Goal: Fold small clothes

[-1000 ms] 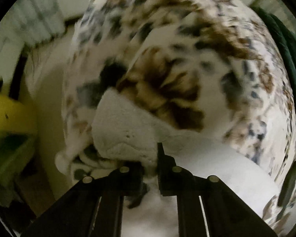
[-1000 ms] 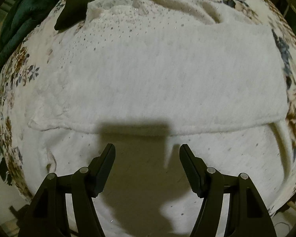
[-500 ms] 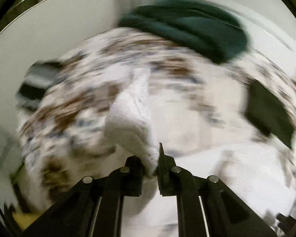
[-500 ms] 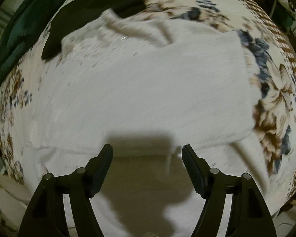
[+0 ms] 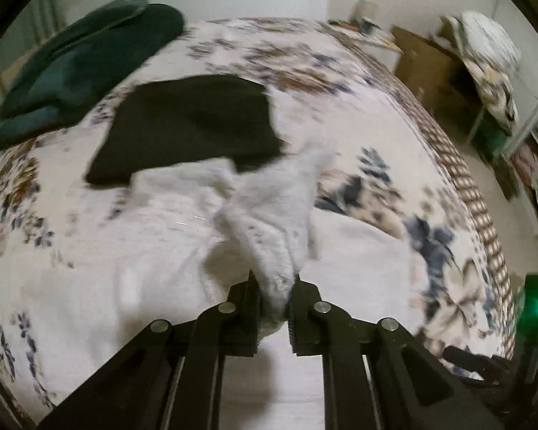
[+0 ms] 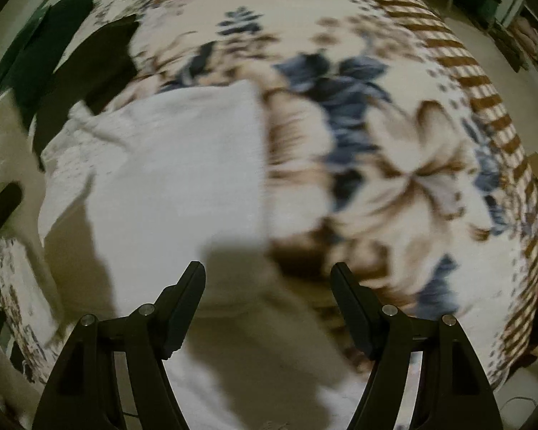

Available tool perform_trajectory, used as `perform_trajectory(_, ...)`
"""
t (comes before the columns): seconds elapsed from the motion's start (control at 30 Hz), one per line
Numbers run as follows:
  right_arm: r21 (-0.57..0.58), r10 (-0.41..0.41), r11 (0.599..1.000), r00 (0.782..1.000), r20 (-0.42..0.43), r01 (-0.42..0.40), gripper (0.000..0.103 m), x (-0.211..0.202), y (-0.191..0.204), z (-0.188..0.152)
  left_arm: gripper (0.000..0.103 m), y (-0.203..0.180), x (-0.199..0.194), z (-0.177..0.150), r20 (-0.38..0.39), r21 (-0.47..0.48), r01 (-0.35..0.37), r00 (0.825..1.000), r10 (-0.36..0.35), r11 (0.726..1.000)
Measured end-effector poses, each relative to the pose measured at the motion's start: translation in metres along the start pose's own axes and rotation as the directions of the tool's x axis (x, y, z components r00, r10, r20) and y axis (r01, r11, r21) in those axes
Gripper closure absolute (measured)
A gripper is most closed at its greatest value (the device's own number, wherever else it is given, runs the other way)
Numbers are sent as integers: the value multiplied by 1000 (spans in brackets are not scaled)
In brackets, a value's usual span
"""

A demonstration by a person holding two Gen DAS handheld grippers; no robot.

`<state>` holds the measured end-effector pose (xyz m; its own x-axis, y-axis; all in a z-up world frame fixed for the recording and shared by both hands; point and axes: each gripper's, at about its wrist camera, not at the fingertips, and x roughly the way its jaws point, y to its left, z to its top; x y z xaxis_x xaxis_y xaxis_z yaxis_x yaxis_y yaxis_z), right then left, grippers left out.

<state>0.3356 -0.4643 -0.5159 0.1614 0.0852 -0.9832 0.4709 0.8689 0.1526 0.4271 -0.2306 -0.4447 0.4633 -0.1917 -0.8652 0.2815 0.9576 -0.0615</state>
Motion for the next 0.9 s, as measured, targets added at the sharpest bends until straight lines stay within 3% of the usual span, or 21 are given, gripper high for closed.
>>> perform_trajectory(0.1, 19, 8, 1000, 1000, -7, -7, 29, -8, -24, 8, 88, -14, 0, -3, -6, 16, 4, 1000, -3, 1000)
perform_trajectory(0.13, 26, 14, 1000, 1000, -7, -14, 29, -10, -27, 9, 80, -11, -5, -5, 3, 11, 3, 1000, -3, 1000)
perform_trajectory(0.2, 54, 41, 998, 999, 0, -41, 29, -19, -36, 14, 59, 3, -12, -7, 29, -6, 1, 1000, -1, 1000)
perform_trajectory(0.23, 67, 55, 996, 998, 5, -55, 29, -22, -36, 15, 31, 16, -16, -10, 37, -19, -22, 999, 23, 1000)
perform_trajectory(0.27, 88, 82, 993, 997, 14, -83, 29, -27, -38, 19, 14, 26, -20, -12, 46, -33, -43, 998, 45, 999)
perform_trajectory(0.4, 129, 181, 974, 982, 46, -186, 29, -39, -28, 33, 12, 85, -42, -30, 59, -119, -141, 987, 148, 983)
perform_trajectory(0.5, 119, 231, 965, 972, 41, -234, 29, -31, -1, 49, 12, 139, -51, -51, 16, -188, -245, 968, 252, 951)
perform_trajectory(0.63, 80, 209, 974, 978, 24, -211, 29, -7, 39, 63, 12, 209, -37, -82, -108, -249, -387, 922, 371, 888)
perform_trajectory(0.73, 74, 162, 984, 986, -30, -159, 31, 23, 58, 71, 12, 240, -25, -97, -166, -287, -431, 902, 399, 855)
perform_trajectory(0.77, 74, 151, 986, 986, -68, -146, 39, 36, 63, 72, 12, 249, -20, -100, -181, -294, -444, 895, 407, 846)
perform_trajectory(0.8, 70, 131, 990, 988, -82, -125, 75, 42, 68, 70, 12, 254, -16, -101, -186, -297, -450, 892, 411, 842)
perform_trajectory(0.83, 60, 120, 992, 990, -78, -115, 90, 43, 70, 68, 12, 259, -13, -101, -189, -300, -455, 890, 416, 838)
perform_trajectory(0.9, 36, 79, 996, 996, -28, -78, 93, 32, 75, 64, 12, 267, -6, -97, -185, -311, -456, 890, 418, 834)
